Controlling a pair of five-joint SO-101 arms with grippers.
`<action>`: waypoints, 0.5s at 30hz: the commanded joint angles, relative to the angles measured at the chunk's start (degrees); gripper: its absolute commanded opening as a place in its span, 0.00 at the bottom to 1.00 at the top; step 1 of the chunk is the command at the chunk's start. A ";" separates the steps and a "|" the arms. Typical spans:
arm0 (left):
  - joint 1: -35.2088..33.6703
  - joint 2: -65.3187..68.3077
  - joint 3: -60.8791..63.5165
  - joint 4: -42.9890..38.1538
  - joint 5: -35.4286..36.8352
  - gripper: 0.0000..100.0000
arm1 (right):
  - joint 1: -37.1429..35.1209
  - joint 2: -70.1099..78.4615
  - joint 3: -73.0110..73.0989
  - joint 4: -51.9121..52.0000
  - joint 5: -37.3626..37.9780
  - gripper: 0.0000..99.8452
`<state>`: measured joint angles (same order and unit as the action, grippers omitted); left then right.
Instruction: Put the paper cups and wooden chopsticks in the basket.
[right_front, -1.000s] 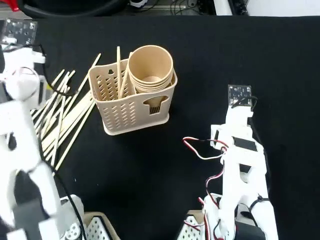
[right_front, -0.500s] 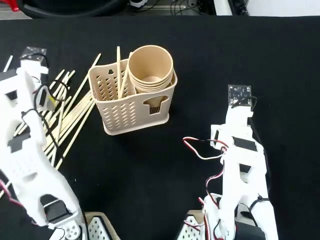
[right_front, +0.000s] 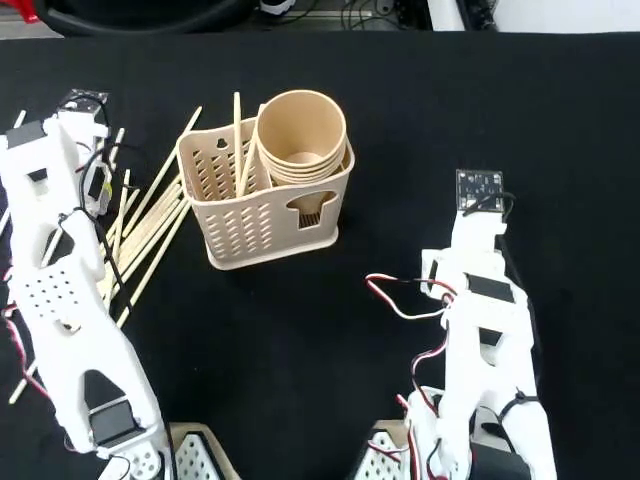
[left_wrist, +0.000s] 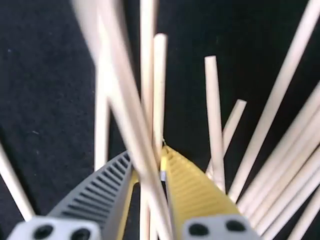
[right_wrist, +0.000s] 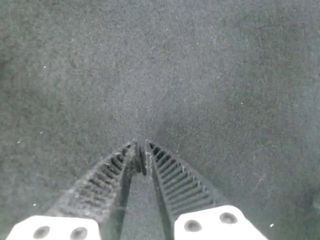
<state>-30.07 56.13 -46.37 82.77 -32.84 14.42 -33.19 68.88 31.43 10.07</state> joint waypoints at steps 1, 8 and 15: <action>-0.48 0.62 -4.35 3.08 -2.99 0.03 | -0.18 -0.13 -0.22 -0.97 0.35 0.02; -0.66 0.00 -4.79 5.36 -3.87 0.03 | -0.18 -0.13 -0.22 -0.97 0.35 0.02; -0.66 -4.04 -13.85 12.57 0.88 0.03 | -0.18 -0.13 -0.22 -0.97 0.35 0.02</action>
<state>-30.15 56.31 -54.11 91.74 -35.21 14.42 -33.19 68.88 31.43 10.07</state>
